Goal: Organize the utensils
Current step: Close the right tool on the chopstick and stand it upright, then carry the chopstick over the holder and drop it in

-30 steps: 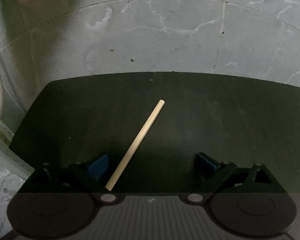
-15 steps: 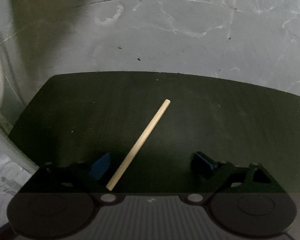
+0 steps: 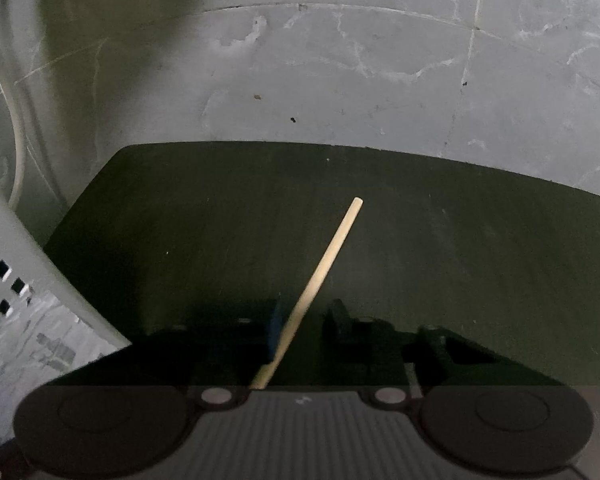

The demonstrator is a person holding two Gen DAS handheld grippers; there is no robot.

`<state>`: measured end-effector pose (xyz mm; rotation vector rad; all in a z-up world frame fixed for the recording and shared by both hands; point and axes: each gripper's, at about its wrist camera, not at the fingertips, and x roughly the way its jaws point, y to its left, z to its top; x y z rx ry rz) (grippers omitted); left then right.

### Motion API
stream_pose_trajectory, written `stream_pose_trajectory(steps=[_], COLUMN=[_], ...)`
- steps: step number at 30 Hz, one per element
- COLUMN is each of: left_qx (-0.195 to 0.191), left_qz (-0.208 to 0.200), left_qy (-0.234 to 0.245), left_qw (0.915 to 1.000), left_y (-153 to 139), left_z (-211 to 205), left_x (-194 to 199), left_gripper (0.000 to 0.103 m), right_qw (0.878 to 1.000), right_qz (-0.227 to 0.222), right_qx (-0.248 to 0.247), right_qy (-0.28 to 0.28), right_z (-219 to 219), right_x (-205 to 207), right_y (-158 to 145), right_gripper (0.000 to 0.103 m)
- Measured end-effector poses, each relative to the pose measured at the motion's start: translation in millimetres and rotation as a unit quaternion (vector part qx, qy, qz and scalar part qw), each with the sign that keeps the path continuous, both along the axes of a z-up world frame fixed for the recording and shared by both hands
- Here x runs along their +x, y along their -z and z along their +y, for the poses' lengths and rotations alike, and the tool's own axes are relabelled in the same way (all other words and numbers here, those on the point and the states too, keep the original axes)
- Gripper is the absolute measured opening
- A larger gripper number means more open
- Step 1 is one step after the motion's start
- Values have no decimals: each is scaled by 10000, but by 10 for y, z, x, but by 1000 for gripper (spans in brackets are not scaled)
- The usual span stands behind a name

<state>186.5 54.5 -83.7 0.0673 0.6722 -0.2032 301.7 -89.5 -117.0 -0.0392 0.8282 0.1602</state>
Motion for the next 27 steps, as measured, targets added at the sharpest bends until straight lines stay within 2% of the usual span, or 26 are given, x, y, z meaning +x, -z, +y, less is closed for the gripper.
stream_pose_trajectory(steps=[2, 5, 11, 14, 16, 18, 21, 25, 27], left_qx=[11, 7, 0, -2, -1, 3, 7, 62, 90], left_qz=[-12, -28, -46, -59, -69, -85, -99, -125, -126], left_qy=[30, 68, 117, 146, 170, 202, 267, 380, 425], left_qw=[10000, 10000, 9999, 9999, 9998, 9998, 9996, 9992, 9990], left_y=[10, 19, 25, 34, 38, 49, 64, 75, 74], left_z=[15, 44, 75, 101, 124, 133, 144, 164, 171], left_x=[-3, -16, -20, -27, -35, -40, -33, -24, -7], left_gripper=[76, 76, 76, 76, 76, 76, 76, 76, 76], right_qw=[10000, 9998, 9992, 9975, 9947, 9918, 9819, 9501, 9331], right_qz=[54, 167, 366, 331, 51, -310, -928, -1993, -2460], right_qx=[-3, -5, 78, 501, 946, 1183, 1626, 2399, 2621], right_qy=[15, 54, 159, 369, 401, 378, 297, 81, -98], right_z=[-10, -19, -80, -243, -372, -450, -540, -638, -629], right_x=[5, -2, -44, -146, -268, -411, -659, -1064, -1213], right_y=[-15, -32, -65, -78, -137, -231, -419, -844, -1073], right_gripper=[12, 7, 6, 6, 6, 6, 6, 6, 6])
